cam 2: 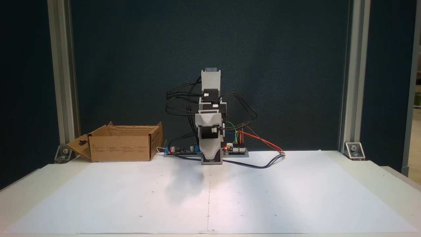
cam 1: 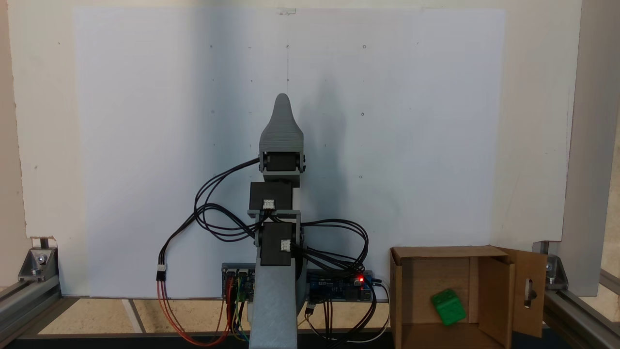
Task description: Grasp a green dice and put it in the bin.
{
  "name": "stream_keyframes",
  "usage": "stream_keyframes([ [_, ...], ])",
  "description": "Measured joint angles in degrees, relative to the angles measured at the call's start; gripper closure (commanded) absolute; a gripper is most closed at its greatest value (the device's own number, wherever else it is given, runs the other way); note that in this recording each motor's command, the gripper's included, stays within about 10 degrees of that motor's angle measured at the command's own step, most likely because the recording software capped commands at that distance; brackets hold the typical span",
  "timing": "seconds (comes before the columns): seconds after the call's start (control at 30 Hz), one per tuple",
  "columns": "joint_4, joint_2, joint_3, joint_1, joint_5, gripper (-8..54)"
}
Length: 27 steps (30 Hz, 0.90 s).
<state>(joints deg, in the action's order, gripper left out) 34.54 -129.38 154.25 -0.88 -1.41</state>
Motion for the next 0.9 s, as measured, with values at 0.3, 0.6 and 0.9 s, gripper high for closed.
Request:
stream_keyframes([
  [0.3,21.27,0.00,9.49,0.00,0.35,2.4],
  [0.6,41.48,0.00,18.81,5.98,1.14,2.4],
  [0.9,53.17,0.00,21.27,6.68,1.14,2.0],
])
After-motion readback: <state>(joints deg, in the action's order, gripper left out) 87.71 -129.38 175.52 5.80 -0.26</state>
